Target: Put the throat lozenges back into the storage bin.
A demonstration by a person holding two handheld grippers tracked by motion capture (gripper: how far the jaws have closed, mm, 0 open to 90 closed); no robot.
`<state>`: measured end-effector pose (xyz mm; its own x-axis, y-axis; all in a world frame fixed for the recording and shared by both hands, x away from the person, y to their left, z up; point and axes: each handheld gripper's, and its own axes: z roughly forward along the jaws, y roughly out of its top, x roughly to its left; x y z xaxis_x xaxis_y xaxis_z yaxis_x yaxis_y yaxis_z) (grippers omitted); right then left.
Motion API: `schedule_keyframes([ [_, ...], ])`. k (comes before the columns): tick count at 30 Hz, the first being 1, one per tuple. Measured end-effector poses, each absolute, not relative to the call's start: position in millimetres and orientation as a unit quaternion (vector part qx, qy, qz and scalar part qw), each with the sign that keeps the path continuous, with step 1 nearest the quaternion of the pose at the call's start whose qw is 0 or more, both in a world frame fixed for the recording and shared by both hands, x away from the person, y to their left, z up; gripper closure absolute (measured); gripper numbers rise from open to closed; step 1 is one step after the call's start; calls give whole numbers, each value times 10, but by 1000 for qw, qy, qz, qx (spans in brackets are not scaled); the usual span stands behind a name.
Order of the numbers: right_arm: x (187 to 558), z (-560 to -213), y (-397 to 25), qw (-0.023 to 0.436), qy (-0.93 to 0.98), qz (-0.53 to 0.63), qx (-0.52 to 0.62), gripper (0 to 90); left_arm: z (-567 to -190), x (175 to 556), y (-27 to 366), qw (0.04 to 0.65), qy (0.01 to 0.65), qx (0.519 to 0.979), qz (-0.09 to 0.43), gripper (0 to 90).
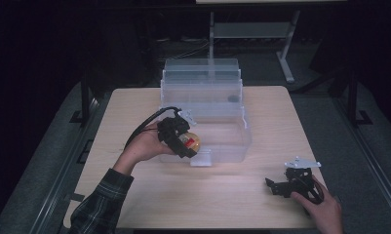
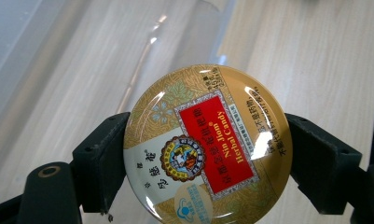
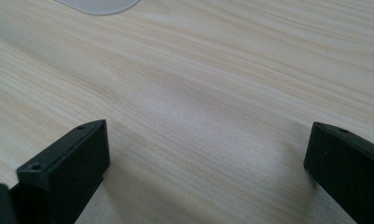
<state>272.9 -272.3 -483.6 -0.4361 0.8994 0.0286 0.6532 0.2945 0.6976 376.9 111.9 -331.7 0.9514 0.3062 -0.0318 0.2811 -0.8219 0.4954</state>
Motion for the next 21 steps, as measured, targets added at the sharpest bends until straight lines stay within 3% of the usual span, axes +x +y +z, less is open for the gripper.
schedule_keyframes([
  [21, 2730, -4837, -2724, 189, 782, 326, 496, 0, -3375, 4029, 1474, 246, 223, 942, 51, 194],
])
